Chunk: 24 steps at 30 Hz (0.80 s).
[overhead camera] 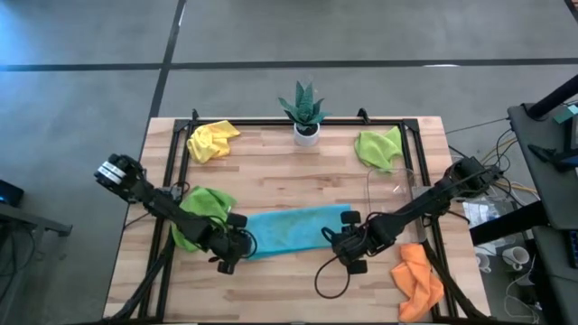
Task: Fold microfiber towels
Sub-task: Fold the blue towel on the table
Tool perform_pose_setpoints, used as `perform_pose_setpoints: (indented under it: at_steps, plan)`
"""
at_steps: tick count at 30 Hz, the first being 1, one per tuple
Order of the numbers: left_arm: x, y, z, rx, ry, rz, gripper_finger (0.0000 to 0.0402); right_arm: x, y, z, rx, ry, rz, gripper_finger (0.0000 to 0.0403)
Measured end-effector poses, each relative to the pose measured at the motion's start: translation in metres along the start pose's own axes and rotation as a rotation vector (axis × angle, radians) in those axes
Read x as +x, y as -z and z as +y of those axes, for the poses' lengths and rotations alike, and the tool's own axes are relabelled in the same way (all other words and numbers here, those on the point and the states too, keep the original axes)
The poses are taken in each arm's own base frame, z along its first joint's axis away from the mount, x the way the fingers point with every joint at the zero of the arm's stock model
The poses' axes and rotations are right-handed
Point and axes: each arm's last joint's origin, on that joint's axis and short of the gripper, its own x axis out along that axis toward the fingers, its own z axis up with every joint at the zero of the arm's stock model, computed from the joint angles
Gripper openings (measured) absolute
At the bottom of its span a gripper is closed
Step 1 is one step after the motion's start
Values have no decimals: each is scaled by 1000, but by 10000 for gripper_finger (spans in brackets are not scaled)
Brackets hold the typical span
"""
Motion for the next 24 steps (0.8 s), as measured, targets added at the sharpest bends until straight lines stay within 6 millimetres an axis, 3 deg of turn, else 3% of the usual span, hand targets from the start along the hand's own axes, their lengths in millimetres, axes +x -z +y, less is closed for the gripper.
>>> perform_pose_setpoints:
  at_steps: [8, 17, 21, 24]
  plan:
    - [-15, -7, 2, -35, 18, -55, 7, 0, 0, 0, 16, -1, -1, 127]
    - [-15, -6, 2, -104, 21, -31, 13, 0, 0, 0, 36, -3, -4, 128]
    - [-17, 7, 6, -61, -19, 117, 44, 0, 0, 0, 41, -3, -4, 129]
    - [-16, 10, 5, 29, -17, 130, 76, 0, 0, 0, 38, -4, -3, 129]
